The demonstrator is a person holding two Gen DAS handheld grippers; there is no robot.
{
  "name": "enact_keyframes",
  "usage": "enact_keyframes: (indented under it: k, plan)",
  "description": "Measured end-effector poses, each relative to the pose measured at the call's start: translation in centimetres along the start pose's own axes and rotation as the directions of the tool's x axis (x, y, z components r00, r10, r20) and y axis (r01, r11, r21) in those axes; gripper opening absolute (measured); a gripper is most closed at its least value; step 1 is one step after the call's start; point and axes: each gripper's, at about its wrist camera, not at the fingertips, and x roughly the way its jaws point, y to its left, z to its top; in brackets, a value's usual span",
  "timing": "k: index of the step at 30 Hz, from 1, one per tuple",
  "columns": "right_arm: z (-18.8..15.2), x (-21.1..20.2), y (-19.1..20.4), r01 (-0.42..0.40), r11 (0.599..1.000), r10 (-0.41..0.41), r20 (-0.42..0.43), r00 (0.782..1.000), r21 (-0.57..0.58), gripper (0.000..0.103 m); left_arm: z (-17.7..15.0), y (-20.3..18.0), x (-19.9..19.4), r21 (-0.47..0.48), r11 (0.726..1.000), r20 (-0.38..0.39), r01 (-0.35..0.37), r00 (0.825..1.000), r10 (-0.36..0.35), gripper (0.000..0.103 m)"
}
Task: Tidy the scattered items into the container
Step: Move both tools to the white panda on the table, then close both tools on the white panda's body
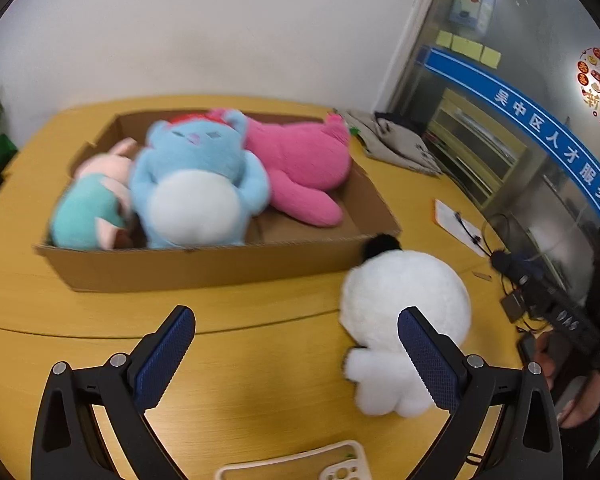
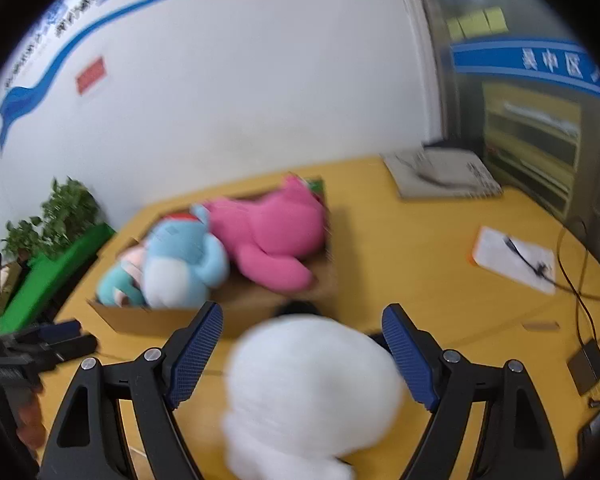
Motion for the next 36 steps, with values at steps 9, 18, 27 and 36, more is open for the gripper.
enact_keyframes:
  k: [9, 18, 27, 36]
  plan:
    - [-5.0, 4.5, -5.1, -0.106, 0.988, 0.124, -0.163, 0.979, 0.117, 0.085, 1.2, -2.8, 8.7, 0.061, 0.979, -0.130, 0.194, 0.974, -0.185, 0.103]
    - [-5.7, 6.6, -5.6, -0.242, 0.963, 0.260, -0.164, 0.952, 0.121, 0.101, 2.0, -5.5, 13.6, 0.055, 0.919, -0.225, 0.390, 0.902, -0.369, 0.087]
    - [-5.5, 6.5, -4.8, -0.290, 0.948, 0.309, -0.156, 0.938, 0.129, 0.068, 1.6, -4.2, 12.5, 0.016, 0.919, -0.205, 0.393, 0.901, -0.382, 0.071]
    - [-5.2, 4.9, -2.0, -0.368, 0.928, 0.374, -0.174, 0.911, 0.063, 0.064, -0.7, -1.8, 7.3, -0.034, 0.930, -0.147, 0.367, 0.918, -0.367, 0.065]
